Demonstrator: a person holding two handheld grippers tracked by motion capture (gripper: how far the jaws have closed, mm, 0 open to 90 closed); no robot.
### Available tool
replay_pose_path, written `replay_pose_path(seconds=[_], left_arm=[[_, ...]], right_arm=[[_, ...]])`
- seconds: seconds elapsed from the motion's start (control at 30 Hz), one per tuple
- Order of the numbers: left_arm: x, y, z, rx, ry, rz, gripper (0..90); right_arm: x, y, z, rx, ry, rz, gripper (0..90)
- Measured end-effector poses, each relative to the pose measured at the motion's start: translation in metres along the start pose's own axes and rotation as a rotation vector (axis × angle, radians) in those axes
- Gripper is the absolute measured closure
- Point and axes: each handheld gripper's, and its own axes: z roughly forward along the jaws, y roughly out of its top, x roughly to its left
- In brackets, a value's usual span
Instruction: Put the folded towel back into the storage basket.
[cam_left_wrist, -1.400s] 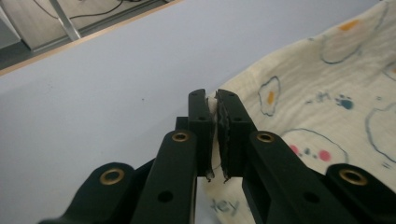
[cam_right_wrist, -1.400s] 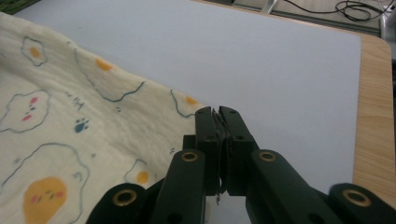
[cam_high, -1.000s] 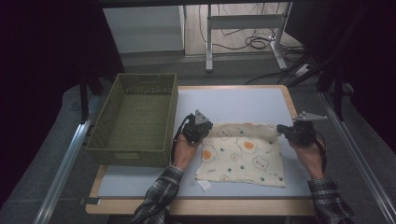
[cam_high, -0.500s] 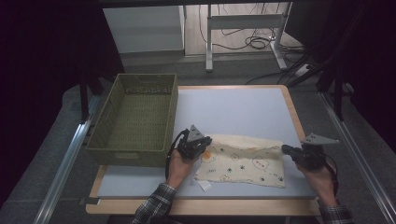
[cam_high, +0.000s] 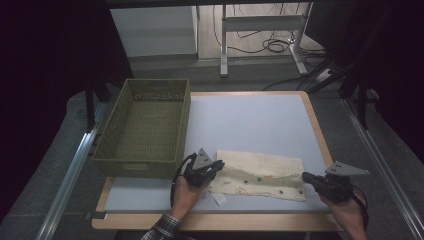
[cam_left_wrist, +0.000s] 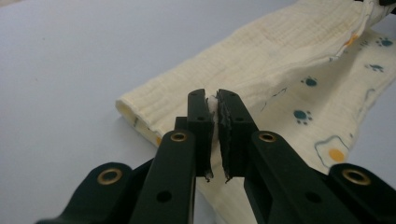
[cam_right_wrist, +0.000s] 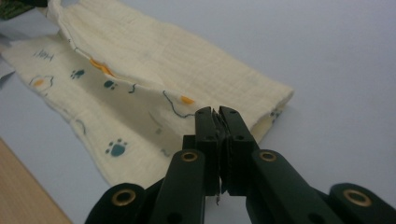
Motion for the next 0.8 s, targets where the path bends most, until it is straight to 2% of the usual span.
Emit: replay_pose_path(seconds=[0.17,0.23,0.27,0.53,0.67,0.8], left_arm=[[-0.008,-0.008,-0.006,-0.010,-0.016,-0.003,83.9],[-0.012,-0.009,-0.009,-0.004,-0.020,0.011,83.9],[-0.017,-0.010,-0.011,0.005,-0.013,0.030,83.8],[-0.024,-0.019,-0.017,0.019,-0.028,0.016,81.9],[-0.025,-0.028,-0.025,0.019,-0.060,-0.011,70.7],[-0.021,-0.032,-0.038,-0.001,-0.084,-0.056,58.8]], right_arm=[[0.008,-0.007,-0.003,0.006,0.011,-0.010,86.9],[0.011,-0.010,-0.006,0.008,0.008,-0.016,87.0],[0.013,-0.013,-0.009,0.007,0.011,-0.018,86.9],[0.018,-0.028,-0.011,0.025,0.034,-0.005,86.0],[0.019,-0.035,-0.013,0.030,0.055,0.019,77.4],[0.015,-0.036,-0.031,0.006,0.040,0.045,71.6]])
